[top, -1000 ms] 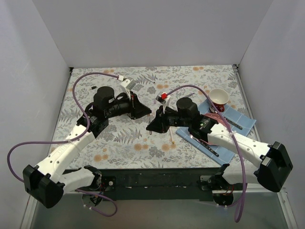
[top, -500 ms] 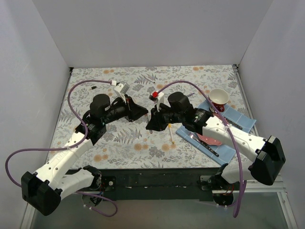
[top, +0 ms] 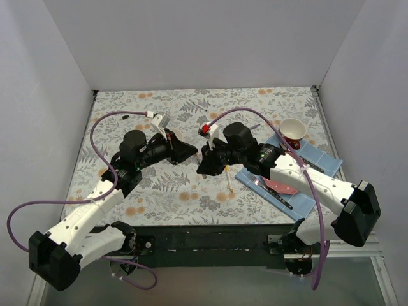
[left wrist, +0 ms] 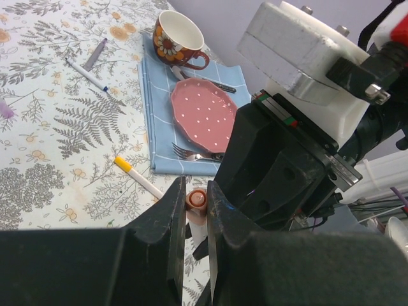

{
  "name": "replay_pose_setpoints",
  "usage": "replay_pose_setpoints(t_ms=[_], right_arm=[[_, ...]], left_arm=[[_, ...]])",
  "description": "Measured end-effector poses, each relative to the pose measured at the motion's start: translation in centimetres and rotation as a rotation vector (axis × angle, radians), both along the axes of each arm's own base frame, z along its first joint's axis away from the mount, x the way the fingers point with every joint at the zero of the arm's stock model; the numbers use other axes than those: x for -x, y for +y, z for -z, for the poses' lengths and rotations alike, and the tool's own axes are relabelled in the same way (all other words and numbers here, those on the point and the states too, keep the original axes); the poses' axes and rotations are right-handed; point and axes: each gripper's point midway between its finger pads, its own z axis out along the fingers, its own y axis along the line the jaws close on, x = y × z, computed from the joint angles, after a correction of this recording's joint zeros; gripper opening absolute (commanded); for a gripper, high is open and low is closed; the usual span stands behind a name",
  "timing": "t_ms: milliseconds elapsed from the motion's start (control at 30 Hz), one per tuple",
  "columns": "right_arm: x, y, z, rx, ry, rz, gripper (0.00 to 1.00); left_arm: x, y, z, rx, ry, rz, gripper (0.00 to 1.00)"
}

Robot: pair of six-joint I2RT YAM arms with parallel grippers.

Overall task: Insert the pens into the pen caps
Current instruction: Push the cap all the way onto the barrel until it clicks

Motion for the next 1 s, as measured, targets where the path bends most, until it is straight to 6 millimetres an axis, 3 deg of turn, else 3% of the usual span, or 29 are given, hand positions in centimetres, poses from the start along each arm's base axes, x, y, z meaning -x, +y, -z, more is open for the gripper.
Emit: replay_pose_setpoints(t_ms=[433,1000], right_arm=[[-0.7,-0.2,0.3,0.024,-0.059,-0.007,0.01],[-0.4,-1.9,2.2,0.113,0.003,0.032,0.01]], left_arm=[[-0.5,0.0,0.6,0.035,0.088,-0.068,0.00],[0.2,-3.1,2.3,0.019,0.071,-0.136,0.00]])
